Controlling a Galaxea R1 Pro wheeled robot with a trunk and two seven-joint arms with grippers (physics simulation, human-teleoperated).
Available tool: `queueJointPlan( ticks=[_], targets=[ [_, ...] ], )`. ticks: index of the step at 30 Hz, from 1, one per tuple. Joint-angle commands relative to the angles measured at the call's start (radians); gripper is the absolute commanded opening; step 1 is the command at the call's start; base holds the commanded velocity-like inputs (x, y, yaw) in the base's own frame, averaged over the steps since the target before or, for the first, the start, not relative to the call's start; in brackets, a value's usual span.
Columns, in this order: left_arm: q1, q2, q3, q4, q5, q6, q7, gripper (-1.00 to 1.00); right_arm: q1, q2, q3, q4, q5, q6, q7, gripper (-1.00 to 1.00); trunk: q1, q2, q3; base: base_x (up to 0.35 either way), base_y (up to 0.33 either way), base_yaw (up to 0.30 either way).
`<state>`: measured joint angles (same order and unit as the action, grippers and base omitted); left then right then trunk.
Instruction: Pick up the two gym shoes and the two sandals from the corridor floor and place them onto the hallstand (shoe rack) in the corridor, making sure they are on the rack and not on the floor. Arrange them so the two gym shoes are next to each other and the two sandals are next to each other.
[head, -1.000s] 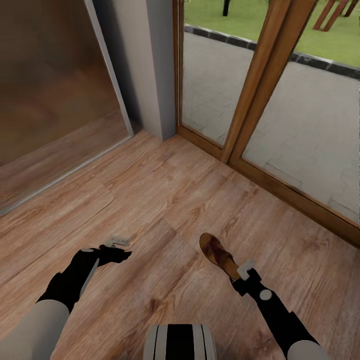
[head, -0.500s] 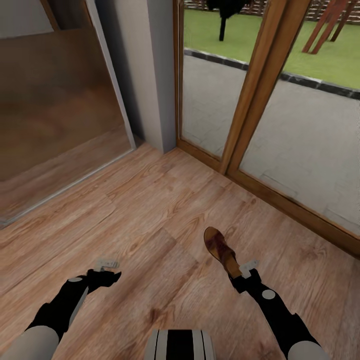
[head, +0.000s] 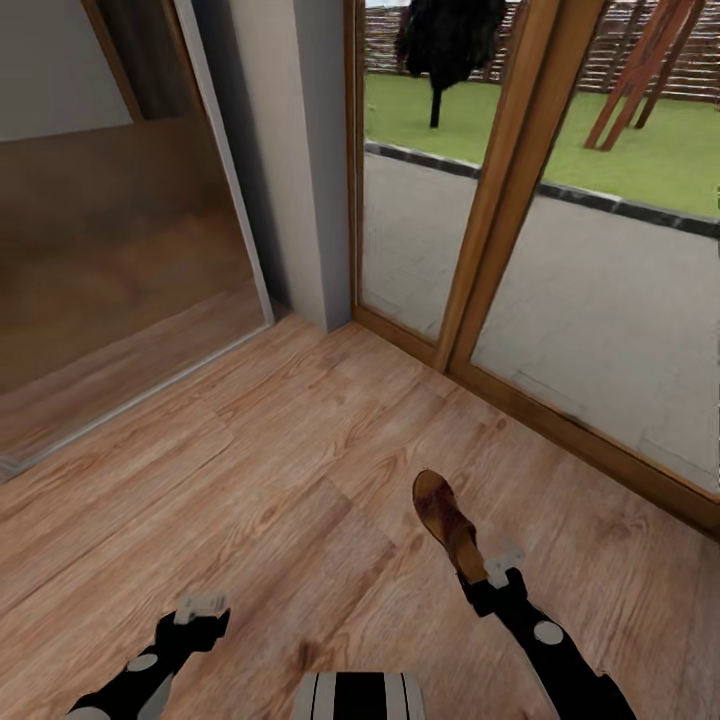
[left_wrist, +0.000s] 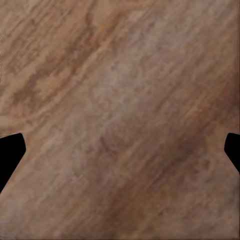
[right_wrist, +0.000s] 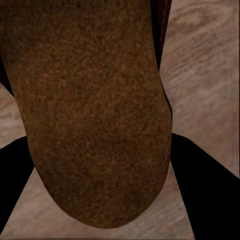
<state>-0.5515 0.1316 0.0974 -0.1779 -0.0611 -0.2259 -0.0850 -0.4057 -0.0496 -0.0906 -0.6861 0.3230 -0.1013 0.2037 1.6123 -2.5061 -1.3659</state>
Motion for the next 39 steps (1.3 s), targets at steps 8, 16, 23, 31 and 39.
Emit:
queueJointPlan(
  ticks=[8, 16, 23, 31, 39],
  targets=[
    [0.092, 0.006, 0.006, 0.068, 0.051, -0.153, -0.004, 1.0, 0.089, -0.007, -0.01, 0.215, -0.056, -0.333, -0.278, -1.0, -0.004, 0.002, 0.043, 0.0, 0.0, -0.068],
    [0.122, -0.012, 0.007, 0.083, 0.062, -0.262, -0.004, 1.0, 0.093, -0.017, -0.029, 0.412, -0.079, -0.472, -0.317, -1.0, -0.007, 0.004, 0.087, 0.0, 0.0, -0.081],
    [0.13, -0.022, 0.007, 0.084, 0.066, -0.27, -0.004, 1.0, 0.093, -0.018, -0.054, 0.423, -0.079, -0.491, -0.317, -1.0, -0.01, 0.005, 0.125, 0.0, 0.0, -0.082],
    [0.149, -0.024, 0.007, 0.081, 0.073, -0.271, -0.004, 1.0, 0.094, -0.015, -0.057, 0.439, -0.08, -0.492, -0.317, -1.0, -0.028, 0.034, 0.165, 0.0, 0.0, -0.071],
    [0.15, -0.024, 0.007, 0.081, 0.074, -0.271, -0.004, 1.0, 0.094, -0.009, -0.057, 0.46, -0.081, -0.492, -0.317, -1.0, -0.058, 0.09, 0.203, 0.0, 0.0, -0.069]
  ],
)
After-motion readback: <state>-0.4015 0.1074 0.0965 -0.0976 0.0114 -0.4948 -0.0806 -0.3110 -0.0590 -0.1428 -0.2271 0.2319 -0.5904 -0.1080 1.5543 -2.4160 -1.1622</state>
